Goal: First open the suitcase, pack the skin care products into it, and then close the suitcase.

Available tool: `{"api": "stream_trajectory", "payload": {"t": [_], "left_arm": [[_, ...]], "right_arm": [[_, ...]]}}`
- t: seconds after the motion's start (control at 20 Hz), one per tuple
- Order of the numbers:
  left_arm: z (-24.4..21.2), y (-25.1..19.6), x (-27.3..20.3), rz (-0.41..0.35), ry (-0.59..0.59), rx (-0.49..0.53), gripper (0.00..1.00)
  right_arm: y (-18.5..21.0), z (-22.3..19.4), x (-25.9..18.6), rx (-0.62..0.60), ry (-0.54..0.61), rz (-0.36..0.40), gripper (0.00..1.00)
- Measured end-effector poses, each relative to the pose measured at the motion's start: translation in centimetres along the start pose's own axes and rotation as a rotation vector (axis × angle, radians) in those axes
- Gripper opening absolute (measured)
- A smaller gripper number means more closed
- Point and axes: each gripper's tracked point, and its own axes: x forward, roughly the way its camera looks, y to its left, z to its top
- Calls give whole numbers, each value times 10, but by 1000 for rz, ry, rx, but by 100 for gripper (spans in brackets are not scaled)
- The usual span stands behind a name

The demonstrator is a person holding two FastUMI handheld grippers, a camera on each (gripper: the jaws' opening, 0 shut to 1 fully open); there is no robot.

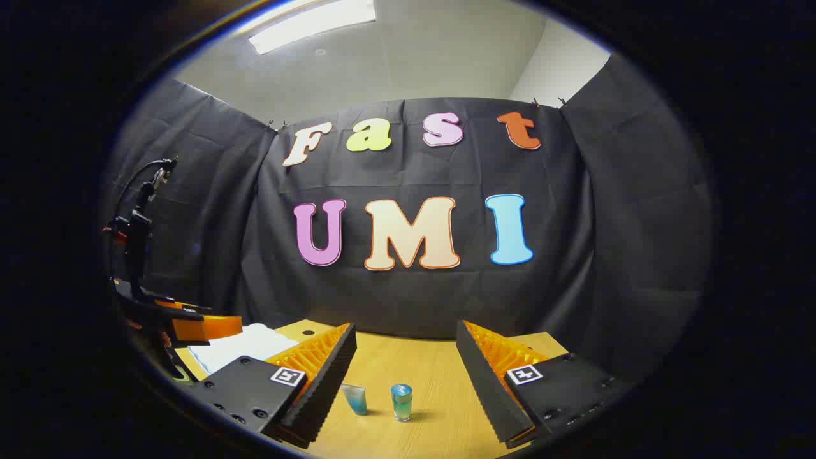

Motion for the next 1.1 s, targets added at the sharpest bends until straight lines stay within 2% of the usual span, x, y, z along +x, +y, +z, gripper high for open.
{"api": "stream_trajectory", "payload": {"t": [0.55,0.6,1.1], "left_arm": [[-34,6,10,20,134,-43,94],[-37,7,13,22,149,-40,96],[-76,0,46,-41,356,-7,96]], "right_arm": [[-17,-14,-2,31,45,-45,98],[-18,-17,-2,30,51,-47,99],[-33,-41,-8,38,117,-73,100]]}}
